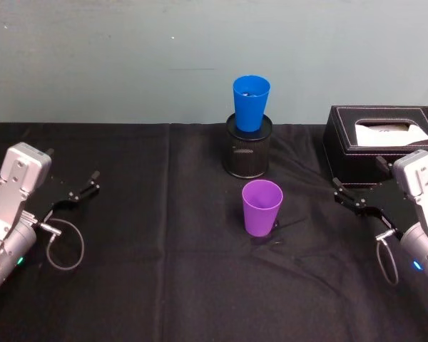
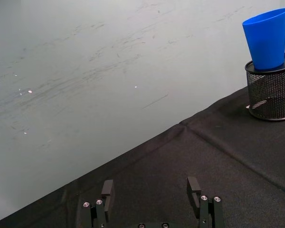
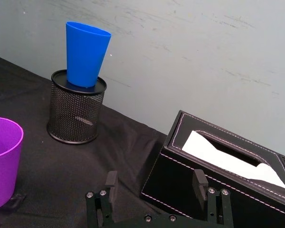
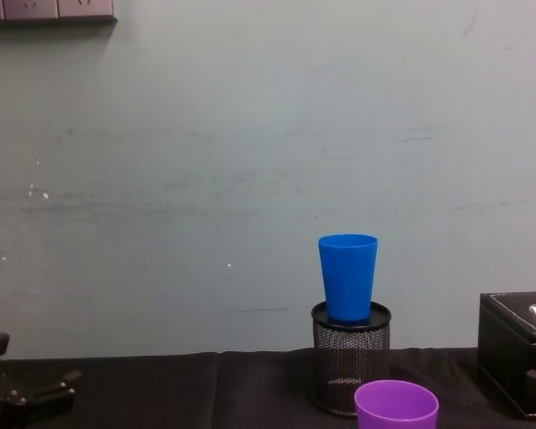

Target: Pick up one cup with a gripper and tap it against the other cup.

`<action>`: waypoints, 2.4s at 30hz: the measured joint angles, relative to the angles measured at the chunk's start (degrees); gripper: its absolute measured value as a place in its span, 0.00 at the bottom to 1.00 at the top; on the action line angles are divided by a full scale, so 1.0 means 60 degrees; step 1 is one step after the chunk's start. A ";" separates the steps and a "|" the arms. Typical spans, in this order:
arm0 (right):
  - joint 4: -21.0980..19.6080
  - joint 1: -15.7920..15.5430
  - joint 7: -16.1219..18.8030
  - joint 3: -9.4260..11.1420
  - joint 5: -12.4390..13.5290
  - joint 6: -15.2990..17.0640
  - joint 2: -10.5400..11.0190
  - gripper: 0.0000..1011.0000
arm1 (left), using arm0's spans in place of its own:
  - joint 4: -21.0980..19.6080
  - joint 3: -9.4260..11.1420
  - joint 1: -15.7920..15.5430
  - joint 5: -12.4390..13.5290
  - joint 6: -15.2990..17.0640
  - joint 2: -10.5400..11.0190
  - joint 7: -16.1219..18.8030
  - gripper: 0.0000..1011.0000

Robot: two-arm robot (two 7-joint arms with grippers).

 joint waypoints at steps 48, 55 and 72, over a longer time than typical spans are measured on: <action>-0.0247 -0.0171 0.0005 -0.0007 -0.0193 0.0082 0.0081 0.99 | 0.0000 0.0000 -0.0001 0.0000 0.0000 0.0000 0.0000 0.99; -0.1369 -0.1010 0.0455 -0.0087 -0.0519 0.0192 0.0663 0.99 | 0.0000 0.0001 -0.0001 0.0000 0.0000 0.0000 0.0000 0.99; -0.0848 -0.0786 0.3207 -0.0417 0.1097 -0.0297 -0.0320 0.99 | 0.0000 0.0001 0.0000 0.0000 0.0000 0.0000 0.0000 0.99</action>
